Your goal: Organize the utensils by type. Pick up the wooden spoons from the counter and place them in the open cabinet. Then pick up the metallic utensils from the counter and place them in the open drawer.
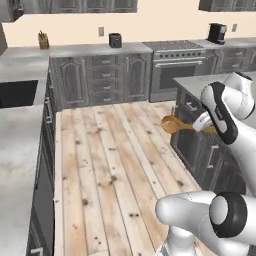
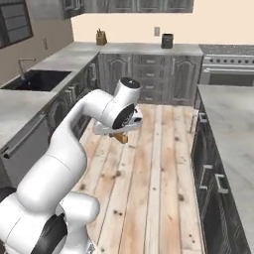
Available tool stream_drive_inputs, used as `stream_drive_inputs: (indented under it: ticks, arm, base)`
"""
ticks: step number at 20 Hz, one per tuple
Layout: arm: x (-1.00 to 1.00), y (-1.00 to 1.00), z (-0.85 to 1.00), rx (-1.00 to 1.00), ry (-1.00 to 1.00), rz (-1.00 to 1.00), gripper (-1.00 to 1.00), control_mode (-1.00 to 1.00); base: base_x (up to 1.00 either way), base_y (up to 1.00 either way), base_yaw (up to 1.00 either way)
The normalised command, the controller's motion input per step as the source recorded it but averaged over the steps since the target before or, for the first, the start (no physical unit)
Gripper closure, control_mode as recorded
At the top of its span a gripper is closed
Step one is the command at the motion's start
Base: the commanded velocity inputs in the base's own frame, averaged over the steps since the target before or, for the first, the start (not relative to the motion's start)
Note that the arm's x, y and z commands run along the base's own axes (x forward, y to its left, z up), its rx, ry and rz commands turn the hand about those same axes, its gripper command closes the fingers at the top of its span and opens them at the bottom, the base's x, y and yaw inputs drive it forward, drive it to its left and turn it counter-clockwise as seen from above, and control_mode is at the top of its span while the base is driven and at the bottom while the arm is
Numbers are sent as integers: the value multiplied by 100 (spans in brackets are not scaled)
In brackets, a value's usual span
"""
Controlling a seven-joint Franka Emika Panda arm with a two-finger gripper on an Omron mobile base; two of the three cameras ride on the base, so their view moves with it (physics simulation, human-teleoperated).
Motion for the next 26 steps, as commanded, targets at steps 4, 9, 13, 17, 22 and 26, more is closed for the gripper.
stream_drive_inputs:
  ticks: [4,9,13,17,22,26]
  arm:
    - [0,0,0,0,0,0,100,100]
    - [0,0,0,0,0,0,100,100]
    - [0,0,0,0,0,0,100,100]
    - [0,0,0,0,0,0,100,100]
    - [0,0,0,0,0,0,100,100]
    - [0,0,0,0,0,0,100,100]
  base:
    - [31,0,-54]
    - [31,0,-56]
    - [32,0,-59]
    - [46,11,-50]
    - [65,41,-36]
    - [77,44,-34]
